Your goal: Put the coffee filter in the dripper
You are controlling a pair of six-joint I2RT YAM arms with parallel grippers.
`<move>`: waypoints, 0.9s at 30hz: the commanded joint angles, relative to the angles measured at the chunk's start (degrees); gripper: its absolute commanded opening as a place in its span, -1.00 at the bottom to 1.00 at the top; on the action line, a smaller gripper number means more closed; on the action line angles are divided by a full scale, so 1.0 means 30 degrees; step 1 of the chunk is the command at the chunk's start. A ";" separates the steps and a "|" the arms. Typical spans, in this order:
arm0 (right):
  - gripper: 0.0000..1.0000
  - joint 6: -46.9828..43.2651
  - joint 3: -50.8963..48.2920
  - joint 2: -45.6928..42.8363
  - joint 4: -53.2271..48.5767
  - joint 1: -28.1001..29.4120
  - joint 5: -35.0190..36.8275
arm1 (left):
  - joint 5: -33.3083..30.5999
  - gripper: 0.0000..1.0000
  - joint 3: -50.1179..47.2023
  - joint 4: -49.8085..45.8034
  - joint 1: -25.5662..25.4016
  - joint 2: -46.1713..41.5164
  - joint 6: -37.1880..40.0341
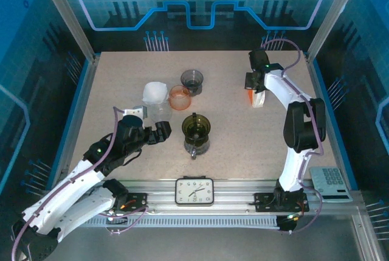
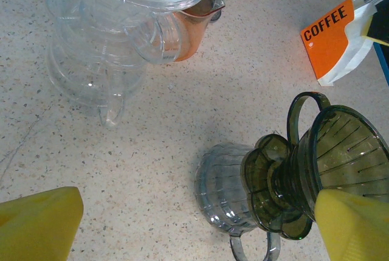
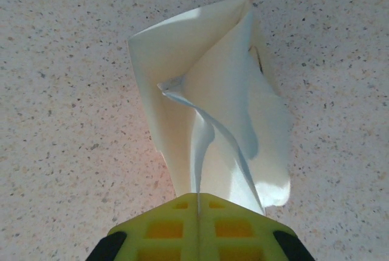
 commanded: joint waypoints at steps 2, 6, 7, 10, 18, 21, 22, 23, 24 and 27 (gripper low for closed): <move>-1.00 -0.0274 -0.0574 -0.1499 0.0125 0.0434 0.0241 | -0.0062 0.98 -0.0088 0.0180 0.0127 0.0082 -0.0133; -1.00 -0.0230 -0.0978 -0.2166 -0.0036 0.0749 0.0400 | -0.0031 0.98 -0.0044 0.0098 0.0136 0.0140 -0.0221; -1.00 -0.0238 -0.1086 -0.2401 0.0016 0.0816 0.0485 | -0.0074 0.98 -0.0010 0.0040 0.0125 0.0169 -0.0223; -1.00 -0.0265 -0.1519 -0.3572 0.0045 0.1139 0.0633 | -0.0061 0.98 0.0199 -0.0202 0.0135 0.0302 -0.0168; -1.00 -0.0067 -0.3485 -0.8158 0.0231 0.2692 0.0221 | 0.0382 0.98 0.0768 -0.0200 0.0132 0.0362 0.0238; -1.00 0.0135 -0.4206 -1.0006 -0.0079 0.3294 -0.1016 | 0.0750 0.98 0.1072 -0.0284 0.0131 0.0382 0.0465; -1.00 0.0127 -0.4449 -1.0725 -0.0141 0.3417 -0.1905 | 0.0823 0.98 0.1184 -0.0380 0.0124 0.0390 0.0496; -1.00 0.0072 -0.4735 -1.1388 -0.0156 0.3482 -0.2925 | 0.0902 0.98 0.1298 -0.0481 0.0120 0.0435 0.0511; -1.00 -0.0014 -0.4964 -1.1939 -0.0187 0.3550 -0.3786 | 0.0936 0.98 0.1397 -0.0611 0.0126 0.0468 0.0511; -1.00 -0.0433 -0.5330 -1.3514 -0.0663 0.3796 -0.6711 | 0.1201 0.98 0.1689 -0.1084 0.0132 0.0749 0.0511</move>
